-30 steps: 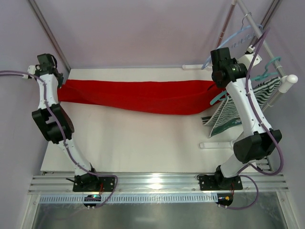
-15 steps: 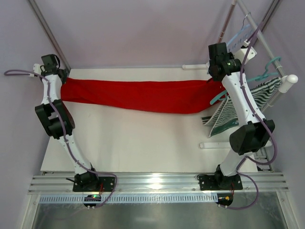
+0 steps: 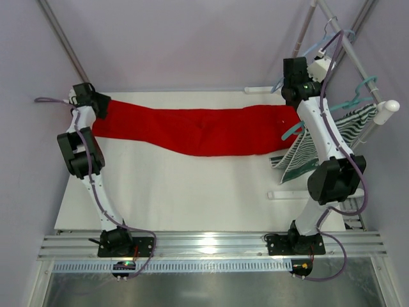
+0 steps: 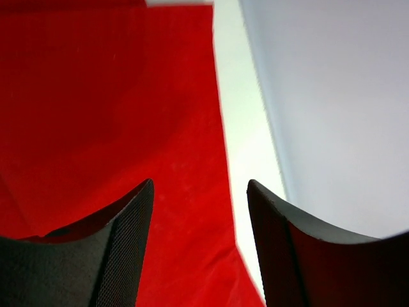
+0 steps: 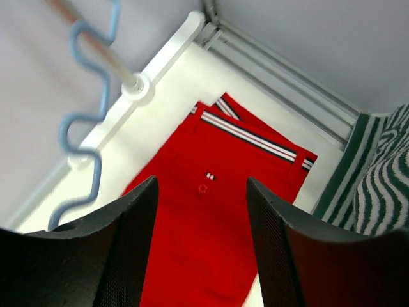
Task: Place the trousers on the hanger
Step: Fold the trousers
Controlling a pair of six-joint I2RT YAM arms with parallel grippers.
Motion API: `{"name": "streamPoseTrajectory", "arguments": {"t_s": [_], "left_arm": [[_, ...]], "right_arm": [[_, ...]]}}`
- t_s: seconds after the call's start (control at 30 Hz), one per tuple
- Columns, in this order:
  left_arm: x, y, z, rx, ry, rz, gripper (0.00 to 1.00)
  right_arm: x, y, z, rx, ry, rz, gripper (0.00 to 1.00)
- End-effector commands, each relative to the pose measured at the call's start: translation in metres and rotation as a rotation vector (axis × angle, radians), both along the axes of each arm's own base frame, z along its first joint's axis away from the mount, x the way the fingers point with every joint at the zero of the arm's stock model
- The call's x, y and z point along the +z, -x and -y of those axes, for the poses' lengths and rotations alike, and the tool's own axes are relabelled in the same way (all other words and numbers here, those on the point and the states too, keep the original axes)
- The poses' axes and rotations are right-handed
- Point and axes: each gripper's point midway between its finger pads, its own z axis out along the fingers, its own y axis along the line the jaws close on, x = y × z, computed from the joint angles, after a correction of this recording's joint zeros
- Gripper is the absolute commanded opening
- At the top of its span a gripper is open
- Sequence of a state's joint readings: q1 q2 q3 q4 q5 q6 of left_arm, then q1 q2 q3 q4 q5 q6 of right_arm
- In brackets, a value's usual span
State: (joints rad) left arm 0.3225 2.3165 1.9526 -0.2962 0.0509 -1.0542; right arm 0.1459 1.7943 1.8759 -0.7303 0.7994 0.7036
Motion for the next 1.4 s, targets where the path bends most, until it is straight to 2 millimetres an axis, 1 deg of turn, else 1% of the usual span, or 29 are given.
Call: {"name": "streamPoseTrajectory", "arguments": {"t_s": [0.0, 0.03, 0.07, 0.1, 0.13, 0.17, 0.2, 0.23, 0.3, 0.33, 0.37, 0.43, 0.5, 0.53, 0.6, 0.63, 0.7, 0.73, 0.8, 0.83, 0.87, 0.9, 0.93, 1.03, 1.13, 1.2, 1.27, 1.33, 1.37], "left_arm": [[0.058, 0.009, 0.025, -0.136, -0.089, 0.112, 0.61], [0.059, 0.015, 0.030, -0.149, -0.096, 0.103, 0.61], [0.058, 0.022, 0.035, -0.159, -0.098, 0.089, 0.62], [0.069, 0.031, 0.040, -0.169, -0.116, 0.098, 0.63], [0.053, 0.043, 0.051, -0.184, -0.102, 0.059, 0.63], [0.046, 0.051, 0.054, -0.186, -0.101, 0.036, 0.63], [0.052, 0.062, 0.057, -0.186, -0.100, 0.024, 0.64], [0.030, 0.076, 0.062, -0.191, -0.087, -0.026, 0.64], [0.022, 0.086, 0.064, -0.189, -0.087, -0.044, 0.65], [0.017, 0.093, 0.061, -0.175, -0.095, -0.070, 0.65], [0.010, 0.098, 0.060, -0.171, -0.095, -0.095, 0.66], [-0.005, 0.105, 0.062, -0.180, -0.081, -0.153, 0.67], [-0.016, 0.107, 0.063, -0.175, -0.061, -0.184, 0.67], [-0.025, 0.107, 0.065, -0.175, -0.040, -0.197, 0.67], [-0.035, 0.107, 0.066, -0.173, -0.025, -0.212, 0.68], [-0.039, 0.107, 0.065, -0.166, -0.017, -0.220, 0.68], [-0.051, 0.105, 0.069, -0.159, 0.001, -0.235, 0.68], [-0.054, 0.104, 0.068, -0.152, 0.000, -0.237, 0.68], [-0.071, 0.109, 0.066, -0.131, -0.007, -0.307, 0.68], [-0.067, 0.106, 0.067, -0.127, -0.015, -0.328, 0.68], [-0.075, 0.123, 0.064, -0.098, -0.036, -0.435, 0.67], [-0.082, 0.133, 0.050, -0.041, -0.107, -0.510, 0.67], [-0.077, 0.130, 0.053, -0.043, -0.144, -0.521, 0.67], [-0.080, 0.134, 0.051, -0.022, -0.197, -0.564, 0.66], [-0.095, 0.139, 0.051, -0.022, -0.191, -0.610, 0.56], [-0.098, 0.142, 0.052, -0.038, -0.201, -0.645, 0.30], [-0.099, 0.147, 0.044, -0.022, -0.242, -0.679, 0.12], [-0.092, 0.150, 0.038, -0.011, -0.275, -0.680, 0.02], [-0.090, 0.152, 0.034, -0.006, -0.301, -0.687, 0.00]], "right_arm": [[0.064, 0.009, -0.031, 0.224, 0.006, 0.163, 0.61], [0.054, 0.011, -0.040, 0.267, 0.012, 0.146, 0.62], [0.066, 0.013, -0.047, 0.305, 0.021, 0.183, 0.63], [0.074, 0.017, -0.059, 0.372, 0.019, 0.198, 0.64], [0.076, 0.022, -0.073, 0.430, 0.050, 0.185, 0.64], [0.079, 0.025, -0.080, 0.455, 0.065, 0.180, 0.64], [0.086, 0.032, -0.089, 0.481, 0.078, 0.188, 0.64], [0.085, 0.037, -0.104, 0.542, 0.101, 0.172, 0.64], [0.087, 0.049, -0.126, 0.627, 0.110, 0.164, 0.64], [0.082, 0.053, -0.136, 0.664, 0.113, 0.147, 0.64], [0.079, 0.061, -0.155, 0.739, 0.126, 0.129, 0.64], [0.068, 0.075, -0.176, 0.821, 0.125, 0.109, 0.64], [0.056, 0.088, -0.200, 0.905, 0.136, 0.077, 0.64], [0.042, 0.095, -0.209, 0.956, 0.123, 0.048, 0.64], [0.031, 0.107, -0.225, 1.005, 0.107, 0.027, 0.64], [0.017, 0.112, -0.229, 1.022, 0.104, 0.000, 0.64], [0.013, 0.123, -0.244, 1.080, 0.082, 0.013, 0.64], [0.000, 0.127, -0.247, 1.095, 0.079, -0.010, 0.64], [-0.009, 0.131, -0.253, 1.103, 0.064, -0.024, 0.64], [-0.019, 0.135, -0.256, 1.112, 0.067, -0.049, 0.64], [-0.024, 0.135, -0.257, 1.107, 0.073, -0.056, 0.64], [-0.033, 0.136, -0.256, 1.102, 0.073, -0.077, 0.64], [-0.037, 0.137, -0.258, 1.106, 0.073, -0.085, 0.64], [-0.050, 0.137, -0.260, 1.102, 0.068, -0.111, 0.64], [-0.055, 0.137, -0.259, 1.099, 0.066, -0.126, 0.64], [-0.053, 0.138, -0.259, 1.100, 0.063, -0.120, 0.64], [-0.052, 0.140, -0.257, 1.100, 0.064, -0.112, 0.64], [-0.051, 0.142, -0.254, 1.096, 0.069, -0.109, 0.64], [-0.049, 0.142, -0.253, 1.094, 0.069, -0.104, 0.64]]}}
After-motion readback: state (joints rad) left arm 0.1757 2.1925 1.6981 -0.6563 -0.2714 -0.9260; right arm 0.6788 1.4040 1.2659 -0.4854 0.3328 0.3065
